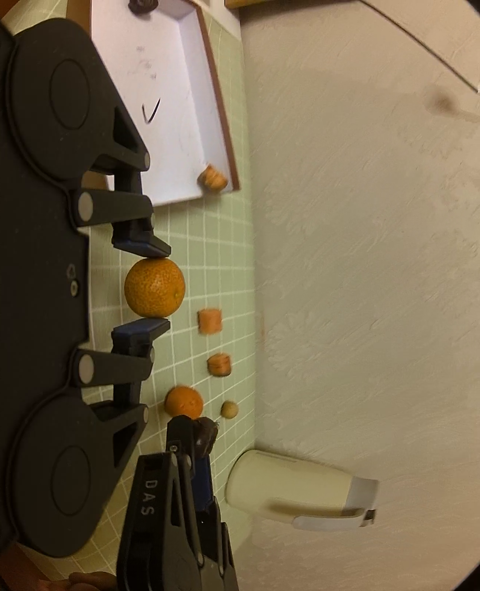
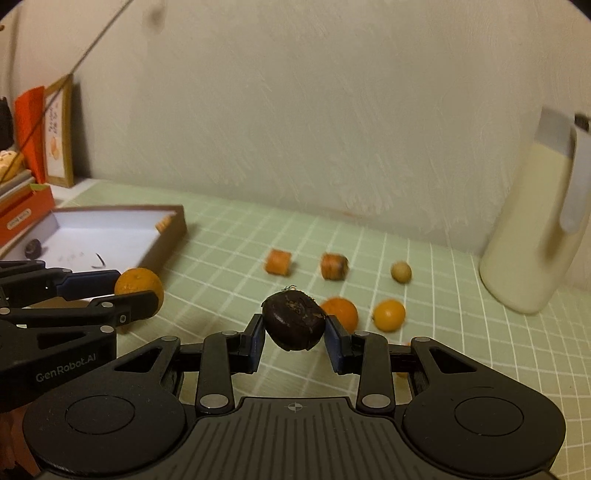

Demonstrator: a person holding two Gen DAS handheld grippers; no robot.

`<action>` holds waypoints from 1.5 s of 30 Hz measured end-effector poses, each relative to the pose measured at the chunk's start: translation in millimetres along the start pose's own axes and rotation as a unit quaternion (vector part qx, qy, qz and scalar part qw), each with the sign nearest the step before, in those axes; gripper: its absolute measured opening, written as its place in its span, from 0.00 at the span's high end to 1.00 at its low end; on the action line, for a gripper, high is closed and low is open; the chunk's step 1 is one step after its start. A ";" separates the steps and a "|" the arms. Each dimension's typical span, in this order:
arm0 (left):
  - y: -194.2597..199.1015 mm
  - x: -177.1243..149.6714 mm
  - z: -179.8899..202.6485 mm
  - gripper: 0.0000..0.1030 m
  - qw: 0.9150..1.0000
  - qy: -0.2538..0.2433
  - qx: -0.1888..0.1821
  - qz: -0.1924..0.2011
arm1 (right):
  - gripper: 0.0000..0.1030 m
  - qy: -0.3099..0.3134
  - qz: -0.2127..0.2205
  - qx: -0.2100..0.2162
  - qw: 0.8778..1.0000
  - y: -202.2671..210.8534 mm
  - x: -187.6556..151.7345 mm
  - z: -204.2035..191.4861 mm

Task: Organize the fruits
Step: 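Carry the orange and date over the white tray and release both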

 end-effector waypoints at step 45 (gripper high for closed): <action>80.2 -7.9 -222.5 0.75 0.976 0.125 0.175 0.037 | 0.66 0.056 0.083 0.106 0.989 -22.4 57.6 -163.1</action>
Point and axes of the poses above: each gripper's, at about its wrist camera, not at the fingertips, and y roughly against the way its jaws point, z to its right, x to its top, the point moved 10 cm from there along -y, roughly the way its jaws point, and after that the axes turned 3 degrees about y, right-handed, at the moved point
